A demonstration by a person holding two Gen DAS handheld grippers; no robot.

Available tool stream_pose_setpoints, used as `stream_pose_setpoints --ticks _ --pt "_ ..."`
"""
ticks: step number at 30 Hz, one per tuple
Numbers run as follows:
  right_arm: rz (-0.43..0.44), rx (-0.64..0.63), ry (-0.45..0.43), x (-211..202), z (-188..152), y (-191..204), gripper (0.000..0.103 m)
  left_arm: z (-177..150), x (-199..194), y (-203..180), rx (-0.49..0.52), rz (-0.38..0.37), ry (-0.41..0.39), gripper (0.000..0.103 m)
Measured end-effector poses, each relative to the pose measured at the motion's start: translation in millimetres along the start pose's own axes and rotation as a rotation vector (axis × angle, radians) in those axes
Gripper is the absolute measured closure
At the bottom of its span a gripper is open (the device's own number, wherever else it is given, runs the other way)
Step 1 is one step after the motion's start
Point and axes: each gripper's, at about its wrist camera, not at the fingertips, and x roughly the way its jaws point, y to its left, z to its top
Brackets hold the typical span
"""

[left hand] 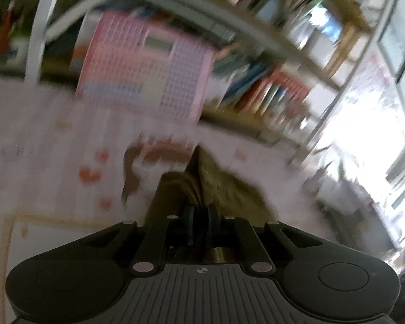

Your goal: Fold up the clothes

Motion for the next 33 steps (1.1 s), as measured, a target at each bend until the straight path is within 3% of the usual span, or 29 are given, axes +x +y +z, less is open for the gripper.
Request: stream_pose_setpoints --ticks 3,5,7,9,10,11,13,18,21,23,24,26,27,28,31,33 --pt "0.012 -0.002 0.013 3 0 0 0.042 -5 20 9 0.014 0.064 0.082 0.093" --pt "0.019 -0.001 0.025 6 0 0 0.041 -18 36 18 0.024 0.08 0.132 0.086" --pt "0.028 0.002 0.035 9 0 -1 0.04 -19 34 22 -0.004 0.066 0.125 0.083" --pt "0.029 0.002 0.031 8 1 -1 0.04 -15 24 25 -0.03 0.034 0.093 0.063" --pt "0.038 0.01 0.03 8 1 -3 0.04 -13 19 27 -0.041 0.018 0.076 0.035" --pt "0.047 0.02 0.029 8 1 -5 0.04 -12 16 27 -0.039 0.022 0.063 0.017" --pt "0.084 0.064 0.037 9 2 -10 0.04 -11 18 31 -0.029 0.051 0.078 0.017" --pt "0.166 0.202 0.076 21 7 -21 0.039 -20 37 37 -0.082 0.047 0.209 0.021" --pt "0.186 0.256 0.093 28 9 -24 0.038 -28 41 33 -0.107 0.057 0.253 0.035" --pt "0.174 0.214 0.071 23 10 -20 0.038 -32 39 30 -0.124 0.064 0.252 0.056" --pt "0.169 0.193 0.06 20 11 -19 0.038 -32 36 29 -0.142 0.063 0.255 0.06" --pt "0.158 0.152 0.037 15 12 -15 0.054 -31 30 28 -0.184 0.037 0.265 0.07" --pt "0.152 0.131 0.026 12 13 -13 0.07 -30 26 26 -0.199 0.02 0.265 0.072" --pt "0.146 0.11 0.015 10 13 -12 0.079 -31 21 22 -0.208 0.004 0.259 0.074" --pt "0.129 0.046 -0.019 2 15 -7 0.084 -35 5 9 -0.225 -0.042 0.226 0.075" --pt "0.115 -0.03 -0.045 -9 13 -2 0.085 -40 4 8 -0.232 -0.034 0.233 0.074"
